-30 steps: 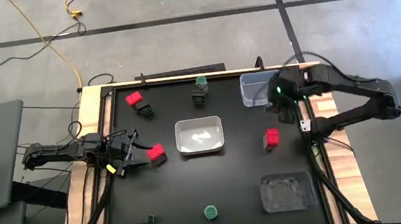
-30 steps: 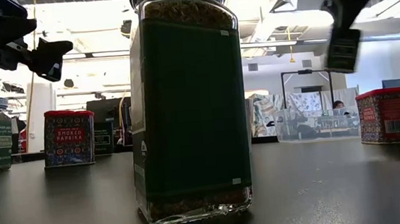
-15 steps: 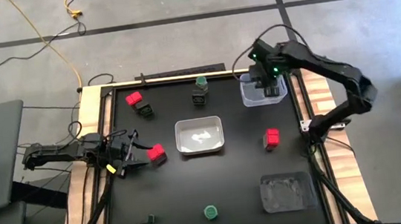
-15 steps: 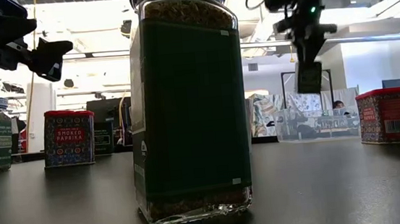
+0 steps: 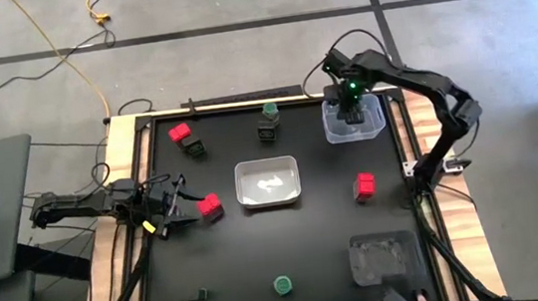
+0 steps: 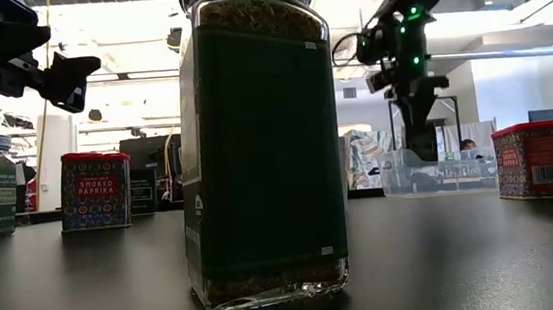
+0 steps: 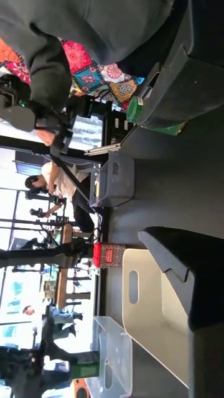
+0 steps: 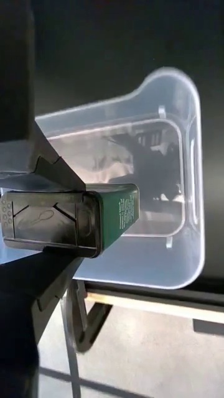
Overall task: Sort spices by type
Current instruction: Put the middle right black seasoning can into the transparent bin
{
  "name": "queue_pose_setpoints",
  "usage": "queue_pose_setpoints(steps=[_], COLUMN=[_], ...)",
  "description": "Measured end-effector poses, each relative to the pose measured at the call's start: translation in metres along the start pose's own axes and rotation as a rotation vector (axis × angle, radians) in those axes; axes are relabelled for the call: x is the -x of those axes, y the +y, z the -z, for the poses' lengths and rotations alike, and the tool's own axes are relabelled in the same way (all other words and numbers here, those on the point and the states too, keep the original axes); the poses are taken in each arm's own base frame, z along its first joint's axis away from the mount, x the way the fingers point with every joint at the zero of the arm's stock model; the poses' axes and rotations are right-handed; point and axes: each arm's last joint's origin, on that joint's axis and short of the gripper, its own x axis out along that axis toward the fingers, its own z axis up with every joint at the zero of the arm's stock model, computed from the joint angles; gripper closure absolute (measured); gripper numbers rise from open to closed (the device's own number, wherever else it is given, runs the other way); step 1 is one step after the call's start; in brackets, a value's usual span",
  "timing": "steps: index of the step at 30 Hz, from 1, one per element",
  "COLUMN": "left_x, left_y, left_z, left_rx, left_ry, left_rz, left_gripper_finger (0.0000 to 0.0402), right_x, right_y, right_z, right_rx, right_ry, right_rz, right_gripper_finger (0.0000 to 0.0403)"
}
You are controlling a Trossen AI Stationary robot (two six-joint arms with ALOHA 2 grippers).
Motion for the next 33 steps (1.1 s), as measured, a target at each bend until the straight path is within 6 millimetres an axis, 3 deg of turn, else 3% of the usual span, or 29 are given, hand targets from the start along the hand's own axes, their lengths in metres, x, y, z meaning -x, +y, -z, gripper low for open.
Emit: queue_pose_setpoints(steps=[19, 26, 33], left_x=[0.0, 0.0, 0.0], left_y=[0.0, 0.0, 0.0], left_z=[0.0, 0.0, 0.0], left_rx=[0.0, 0.0, 0.0], left_ry=[0.0, 0.0, 0.0], left_rz=[0.0, 0.0, 0.0], left_gripper_finger=[0.0143, 0.0143, 0.0143], right_x=[-0.04, -0.04, -0.04], right_y=[-0.011, -0.012, -0.012], right_z=[-0.012, -0.012, -0.012], right_rx=[0.016, 0.029, -0.006], right_ry=[-0.016, -0.022, -0.018], right_rz=[-0.081, -0.068, -0.07], right_gripper_finger=[0.0241, 0.0239, 0.0209])
